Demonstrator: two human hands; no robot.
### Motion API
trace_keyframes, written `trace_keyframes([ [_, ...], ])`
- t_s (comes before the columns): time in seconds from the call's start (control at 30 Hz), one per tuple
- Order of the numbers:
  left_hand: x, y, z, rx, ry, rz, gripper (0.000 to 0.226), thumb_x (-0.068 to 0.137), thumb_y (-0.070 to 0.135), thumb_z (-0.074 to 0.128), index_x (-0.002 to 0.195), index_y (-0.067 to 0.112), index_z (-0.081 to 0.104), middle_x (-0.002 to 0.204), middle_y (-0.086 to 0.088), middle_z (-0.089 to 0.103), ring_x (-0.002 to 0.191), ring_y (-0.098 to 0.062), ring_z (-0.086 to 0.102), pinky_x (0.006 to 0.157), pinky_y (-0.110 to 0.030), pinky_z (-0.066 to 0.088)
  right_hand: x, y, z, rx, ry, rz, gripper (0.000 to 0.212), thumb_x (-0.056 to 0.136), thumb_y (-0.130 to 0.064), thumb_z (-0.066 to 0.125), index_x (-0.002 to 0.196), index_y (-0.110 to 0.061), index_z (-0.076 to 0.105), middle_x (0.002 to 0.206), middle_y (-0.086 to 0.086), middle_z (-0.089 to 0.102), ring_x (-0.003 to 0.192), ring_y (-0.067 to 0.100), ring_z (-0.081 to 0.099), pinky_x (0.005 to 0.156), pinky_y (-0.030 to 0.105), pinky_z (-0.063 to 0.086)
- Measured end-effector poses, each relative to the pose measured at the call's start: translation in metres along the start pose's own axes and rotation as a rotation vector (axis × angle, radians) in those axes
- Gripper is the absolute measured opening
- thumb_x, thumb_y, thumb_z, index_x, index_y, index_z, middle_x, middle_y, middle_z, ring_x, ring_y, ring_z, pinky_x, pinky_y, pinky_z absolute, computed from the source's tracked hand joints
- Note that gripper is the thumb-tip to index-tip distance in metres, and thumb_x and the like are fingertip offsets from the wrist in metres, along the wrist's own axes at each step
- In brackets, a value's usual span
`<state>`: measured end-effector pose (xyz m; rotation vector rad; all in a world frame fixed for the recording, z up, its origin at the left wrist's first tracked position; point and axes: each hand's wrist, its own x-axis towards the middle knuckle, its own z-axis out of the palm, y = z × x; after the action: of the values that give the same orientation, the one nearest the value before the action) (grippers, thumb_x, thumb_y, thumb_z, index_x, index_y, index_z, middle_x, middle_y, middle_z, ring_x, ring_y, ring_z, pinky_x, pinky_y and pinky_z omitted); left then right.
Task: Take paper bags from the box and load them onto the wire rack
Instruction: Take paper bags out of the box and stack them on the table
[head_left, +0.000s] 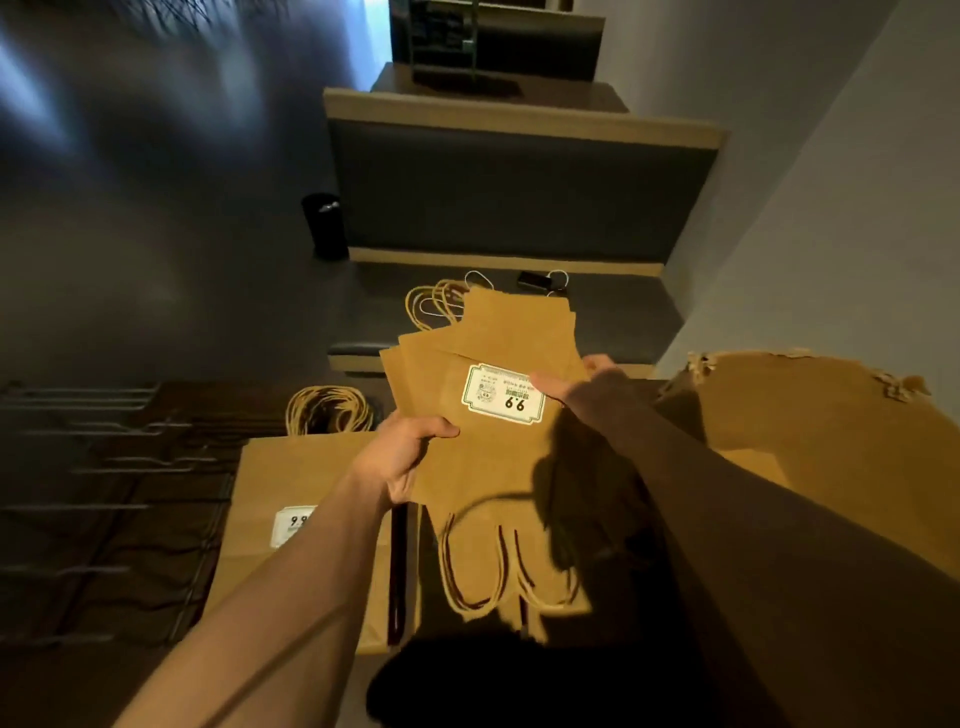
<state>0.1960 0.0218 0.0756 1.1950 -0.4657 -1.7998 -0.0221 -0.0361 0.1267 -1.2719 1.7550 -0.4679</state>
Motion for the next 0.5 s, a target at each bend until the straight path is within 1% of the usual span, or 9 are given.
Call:
trace_keyframes([
  [0.07, -0.008, 0.002, -0.023, 0.034, 0.070, -0.003, 0.036, 0.085, -0.009, 0.062, 0.120, -0.001, 0.058, 0.103, -0.022, 0.071, 0.083, -0.035, 0.073, 0.064, -0.045, 0.062, 0.001, 0.007, 0.015, 0.060, -0.047, -0.020, 0.067, 0.078, -0.035, 0.079, 0.132, -0.014, 0.045, 0.119, 0.001, 0.057, 0.106, 0.017, 0.054, 0.084, 0.029, 0.042],
  [0.1, -0.009, 0.002, -0.030, 0.065, 0.122, -0.002, 0.033, 0.086, -0.008, 0.064, 0.118, 0.001, 0.059, 0.100, -0.021, 0.072, 0.080, -0.034, 0.073, 0.064, -0.045, 0.062, 0.003, 0.013, 0.021, 0.077, -0.048, -0.016, 0.064, 0.074, -0.030, 0.083, 0.125, -0.015, 0.048, 0.121, 0.004, 0.058, 0.110, 0.022, 0.056, 0.088, 0.033, 0.045],
  [0.13, -0.010, 0.001, -0.039, 0.093, 0.173, -0.006, 0.036, 0.085, -0.005, 0.068, 0.119, 0.001, 0.059, 0.100, -0.020, 0.072, 0.083, -0.035, 0.072, 0.067, -0.045, 0.062, 0.005, 0.016, 0.032, 0.117, -0.071, -0.015, 0.059, 0.072, -0.023, 0.084, 0.119, -0.015, 0.050, 0.118, 0.006, 0.061, 0.110, 0.025, 0.058, 0.088, 0.036, 0.047],
  [0.23, -0.011, -0.005, -0.059, 0.094, 0.241, -0.054, 0.051, 0.082, 0.013, 0.077, 0.128, 0.003, 0.056, 0.109, -0.019, 0.071, 0.093, -0.033, 0.071, 0.071, -0.041, 0.060, 0.001, 0.016, 0.052, 0.279, -0.142, -0.002, 0.037, 0.078, -0.003, 0.076, 0.111, -0.012, 0.062, 0.105, 0.009, 0.069, 0.093, 0.025, 0.066, 0.075, 0.034, 0.054],
  [0.3, -0.014, -0.007, -0.073, -0.027, 0.165, -0.151, 0.048, 0.086, 0.029, 0.073, 0.127, 0.007, 0.059, 0.116, -0.017, 0.071, 0.097, -0.030, 0.071, 0.073, -0.039, 0.060, 0.002, 0.018, 0.059, 0.391, -0.123, 0.022, 0.030, 0.081, 0.005, 0.070, 0.107, -0.009, 0.067, 0.104, 0.015, 0.071, 0.091, 0.031, 0.068, 0.079, 0.043, 0.057],
  [0.33, -0.016, -0.008, -0.078, -0.073, 0.129, -0.203, 0.049, 0.087, 0.031, 0.070, 0.128, 0.007, 0.060, 0.120, -0.017, 0.069, 0.099, -0.030, 0.071, 0.076, -0.041, 0.060, 0.002, 0.019, 0.060, 0.445, -0.115, 0.027, 0.029, 0.082, 0.007, 0.067, 0.106, -0.009, 0.067, 0.105, 0.017, 0.071, 0.092, 0.034, 0.068, 0.083, 0.047, 0.057],
  [0.4, -0.016, -0.011, -0.084, -0.072, 0.102, -0.240, 0.055, 0.084, 0.026, 0.071, 0.132, 0.003, 0.057, 0.123, -0.020, 0.067, 0.099, -0.032, 0.071, 0.080, -0.043, 0.060, 0.006, 0.024, 0.062, 0.530, -0.107, 0.050, 0.030, 0.086, 0.009, 0.059, 0.110, -0.008, 0.066, 0.108, 0.019, 0.070, 0.096, 0.036, 0.067, 0.086, 0.050, 0.056],
  [0.43, -0.014, -0.013, -0.084, -0.045, 0.118, -0.228, 0.058, 0.083, 0.021, 0.074, 0.134, 0.001, 0.054, 0.121, -0.022, 0.067, 0.098, -0.034, 0.071, 0.077, -0.044, 0.061, 0.006, 0.025, 0.062, 0.573, -0.121, 0.063, 0.031, 0.088, 0.010, 0.055, 0.112, -0.007, 0.065, 0.108, 0.019, 0.069, 0.095, 0.036, 0.067, 0.084, 0.049, 0.056],
  [0.5, -0.011, -0.015, -0.081, 0.011, 0.200, -0.171, 0.061, 0.083, 0.015, 0.077, 0.135, 0.000, 0.049, 0.112, -0.023, 0.071, 0.096, -0.037, 0.072, 0.069, -0.044, 0.061, 0.002, 0.026, 0.061, 0.592, -0.157, 0.069, 0.025, 0.089, 0.011, 0.053, 0.102, -0.006, 0.064, 0.101, 0.019, 0.070, 0.086, 0.034, 0.068, 0.073, 0.043, 0.058],
])
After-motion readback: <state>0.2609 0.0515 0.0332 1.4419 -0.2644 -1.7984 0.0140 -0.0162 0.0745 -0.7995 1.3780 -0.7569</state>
